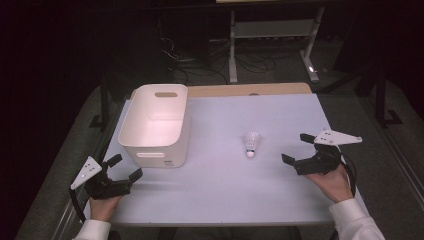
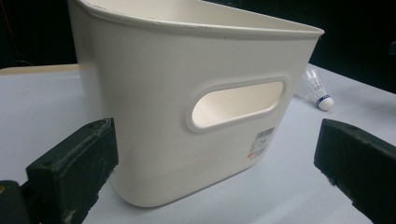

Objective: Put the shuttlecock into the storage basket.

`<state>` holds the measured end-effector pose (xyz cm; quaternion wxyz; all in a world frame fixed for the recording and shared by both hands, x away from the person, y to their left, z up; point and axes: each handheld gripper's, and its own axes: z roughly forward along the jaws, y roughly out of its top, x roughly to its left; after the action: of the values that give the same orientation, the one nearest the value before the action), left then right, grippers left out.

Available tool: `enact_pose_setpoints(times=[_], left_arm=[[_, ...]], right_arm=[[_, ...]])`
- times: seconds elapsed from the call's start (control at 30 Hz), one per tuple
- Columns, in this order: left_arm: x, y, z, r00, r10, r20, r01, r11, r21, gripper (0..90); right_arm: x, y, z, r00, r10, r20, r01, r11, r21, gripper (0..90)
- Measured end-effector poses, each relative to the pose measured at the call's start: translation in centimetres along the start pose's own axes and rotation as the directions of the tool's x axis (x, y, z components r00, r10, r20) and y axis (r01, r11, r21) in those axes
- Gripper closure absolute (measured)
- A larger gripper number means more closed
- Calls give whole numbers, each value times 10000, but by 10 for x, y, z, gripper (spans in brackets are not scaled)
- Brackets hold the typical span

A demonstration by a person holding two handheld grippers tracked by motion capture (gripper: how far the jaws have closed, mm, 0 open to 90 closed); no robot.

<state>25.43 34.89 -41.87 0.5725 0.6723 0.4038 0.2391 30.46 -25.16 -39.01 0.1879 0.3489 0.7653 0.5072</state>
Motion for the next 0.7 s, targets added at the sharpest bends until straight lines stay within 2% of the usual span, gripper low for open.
enact_pose_setpoints(times=[0.33,0.43,0.7], left_arm=[[0,0,0,10000,30,13,-30,10000,12,0],[0,0,0,10000,39,19,-39,10000,19,0],[0,0,0,10000,34,34,-34,10000,13,0]], right_arm=[[0,7,4,10000,-2,-60,4,9998,200,0],[-1,10,7,9999,-138,-41,139,9997,221,0],[-5,11,13,10000,-14,-1,14,9993,384,0]])
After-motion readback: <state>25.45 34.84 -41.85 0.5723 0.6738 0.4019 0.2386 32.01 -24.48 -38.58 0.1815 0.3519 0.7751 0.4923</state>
